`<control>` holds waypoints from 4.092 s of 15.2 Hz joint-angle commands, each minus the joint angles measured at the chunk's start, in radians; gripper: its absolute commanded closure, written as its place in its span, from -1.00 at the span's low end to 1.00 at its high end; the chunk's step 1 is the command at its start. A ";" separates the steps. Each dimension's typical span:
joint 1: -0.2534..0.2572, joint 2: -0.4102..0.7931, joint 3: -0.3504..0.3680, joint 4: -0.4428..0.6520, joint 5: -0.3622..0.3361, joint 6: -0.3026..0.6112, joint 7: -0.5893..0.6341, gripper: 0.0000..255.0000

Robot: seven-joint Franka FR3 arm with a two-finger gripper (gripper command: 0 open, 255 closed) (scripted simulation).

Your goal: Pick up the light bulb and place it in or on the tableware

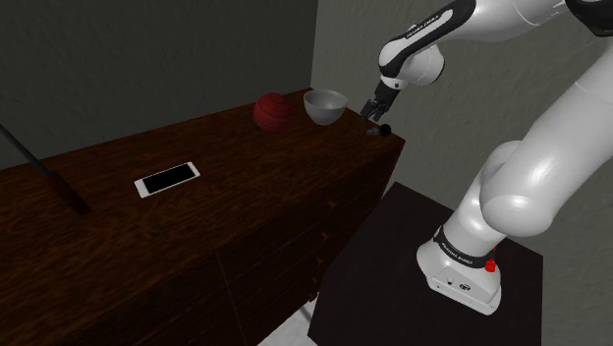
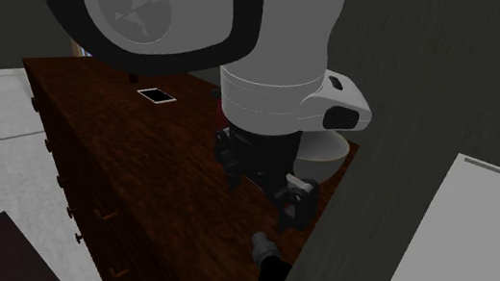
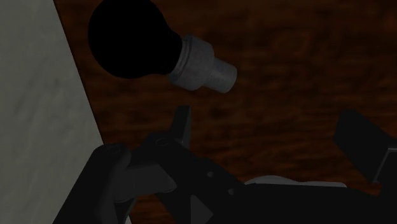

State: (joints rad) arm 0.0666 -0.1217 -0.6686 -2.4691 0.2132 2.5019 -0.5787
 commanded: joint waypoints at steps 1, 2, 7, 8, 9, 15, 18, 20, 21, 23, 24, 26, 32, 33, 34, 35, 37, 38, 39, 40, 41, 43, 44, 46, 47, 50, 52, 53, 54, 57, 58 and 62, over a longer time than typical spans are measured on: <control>0.000 0.000 0.000 0.000 0.000 0.000 0.000 -1.00; 0.000 0.000 0.000 0.000 0.000 0.000 0.000 -1.00; 0.000 0.000 0.000 0.000 0.000 0.000 0.000 1.00; 0.000 0.000 0.000 0.000 0.000 0.000 0.000 1.00; 0.000 0.000 0.000 0.000 0.000 0.000 0.000 1.00; 0.006 0.108 -0.007 0.141 -0.183 -0.205 -0.246 -1.00; 0.013 0.190 0.001 0.215 -0.302 -0.284 -0.418 -1.00; 0.010 0.208 0.001 0.202 -0.290 -0.257 -0.428 -1.00; 0.008 0.217 0.001 0.197 -0.284 -0.243 -0.432 -1.00; 0.004 0.237 0.003 0.185 -0.270 -0.216 -0.443 -1.00; 0.000 0.253 0.005 0.177 -0.258 -0.194 -0.452 -1.00; 0.000 0.253 0.005 0.177 -0.258 -0.194 -0.451 -1.00; 0.000 0.253 0.005 0.177 -0.258 -0.194 -0.451 -1.00; 0.000 0.253 0.005 0.177 -0.258 -0.194 -0.451 1.00; 0.000 0.253 0.005 0.177 -0.258 -0.194 -0.451 1.00; 0.000 0.253 0.005 0.177 -0.258 -0.194 -0.451 1.00; 0.000 0.253 0.005 0.177 -0.258 -0.194 -0.451 1.00; 0.000 0.253 0.005 0.177 -0.258 -0.194 -0.451 1.00; 0.000 0.253 0.005 0.177 -0.258 -0.194 -0.451 1.00; 0.000 0.253 0.005 0.177 -0.258 -0.194 -0.451 1.00; 0.000 0.253 0.005 0.177 -0.258 -0.194 -0.451 1.00; 0.002 0.241 0.003 0.180 -0.267 -0.207 -0.446 1.00; 0.004 0.229 0.001 0.184 -0.275 -0.221 -0.441 1.00; 0.008 0.207 -0.002 0.193 -0.292 -0.247 -0.431 1.00; 0.009 0.195 -0.003 0.197 -0.300 -0.261 -0.426 1.00; 0.013 0.164 -0.004 0.212 -0.321 -0.302 -0.413 1.00; 0.015 0.144 -0.004 0.223 -0.334 -0.329 -0.406 1.00; 0.015 0.134 -0.004 0.229 -0.340 -0.343 -0.402 1.00; 0.016 0.125 -0.003 0.235 -0.345 -0.357 -0.399 1.00; 0.018 0.098 -0.001 0.254 -0.361 -0.399 -0.390 1.00; 0.018 0.090 0.000 0.261 -0.365 -0.412 -0.387 1.00; 0.020 0.060 0.004 0.291 -0.381 -0.468 -0.379 1.00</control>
State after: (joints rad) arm 0.0860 -0.0516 -0.6662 -2.1827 -0.1618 2.0477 -0.9622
